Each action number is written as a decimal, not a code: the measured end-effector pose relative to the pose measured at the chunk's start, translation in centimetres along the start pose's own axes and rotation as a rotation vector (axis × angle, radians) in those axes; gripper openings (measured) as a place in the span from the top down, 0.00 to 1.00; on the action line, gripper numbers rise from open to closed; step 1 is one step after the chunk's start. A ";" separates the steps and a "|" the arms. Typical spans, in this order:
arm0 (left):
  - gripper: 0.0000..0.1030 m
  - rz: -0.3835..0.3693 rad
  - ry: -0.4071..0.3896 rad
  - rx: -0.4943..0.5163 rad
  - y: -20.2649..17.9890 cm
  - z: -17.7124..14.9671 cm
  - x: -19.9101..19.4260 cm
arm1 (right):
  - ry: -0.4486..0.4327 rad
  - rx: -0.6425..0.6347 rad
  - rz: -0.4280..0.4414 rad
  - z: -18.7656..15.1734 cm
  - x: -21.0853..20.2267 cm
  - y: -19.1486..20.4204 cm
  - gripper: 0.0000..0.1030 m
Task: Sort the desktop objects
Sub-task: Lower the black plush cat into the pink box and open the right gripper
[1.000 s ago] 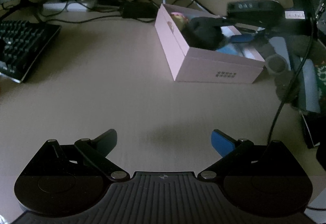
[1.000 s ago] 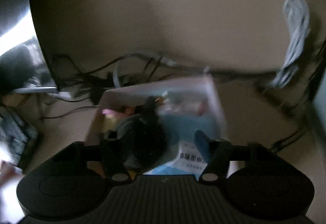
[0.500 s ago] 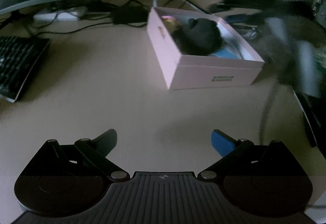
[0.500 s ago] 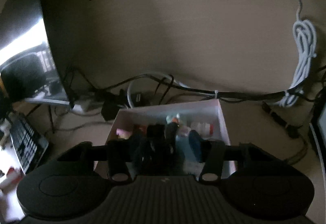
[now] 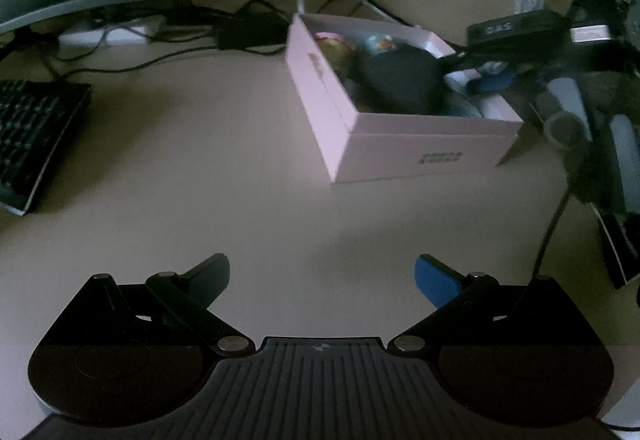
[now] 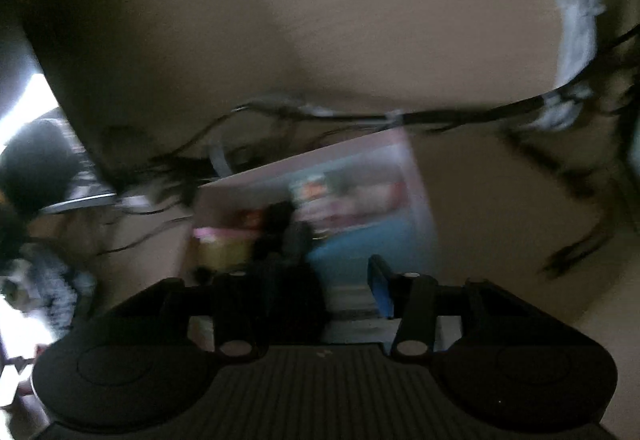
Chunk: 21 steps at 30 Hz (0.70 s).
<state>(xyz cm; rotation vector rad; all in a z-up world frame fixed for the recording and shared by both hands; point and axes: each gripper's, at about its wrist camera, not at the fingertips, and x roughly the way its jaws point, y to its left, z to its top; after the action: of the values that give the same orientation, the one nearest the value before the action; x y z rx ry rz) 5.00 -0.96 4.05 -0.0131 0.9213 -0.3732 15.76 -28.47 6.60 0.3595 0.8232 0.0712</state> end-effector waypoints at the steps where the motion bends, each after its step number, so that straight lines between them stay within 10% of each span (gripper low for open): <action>1: 0.01 -0.005 0.000 0.009 -0.2 0.1 0.0 | 0.034 0.027 0.020 0.0 0.6 -0.5 0.54; 9: 0.01 -0.018 -0.016 0.079 -1.9 0.8 0.3 | -0.048 -0.065 -0.057 -1.0 -0.2 1.9 0.51; 14: 0.01 -0.025 0.004 0.086 -2.5 0.8 0.9 | -0.136 -0.086 0.108 0.0 -2.9 3.9 0.51; 21: 0.01 -0.016 -0.031 0.107 -2.5 0.6 -0.3 | 0.010 0.030 0.143 -0.1 1.7 3.9 0.54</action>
<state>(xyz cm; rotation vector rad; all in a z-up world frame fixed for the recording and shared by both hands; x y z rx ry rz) 4.54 -3.33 5.12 0.0719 0.8699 -0.4356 17.16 -24.48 6.62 0.4461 0.8082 0.1943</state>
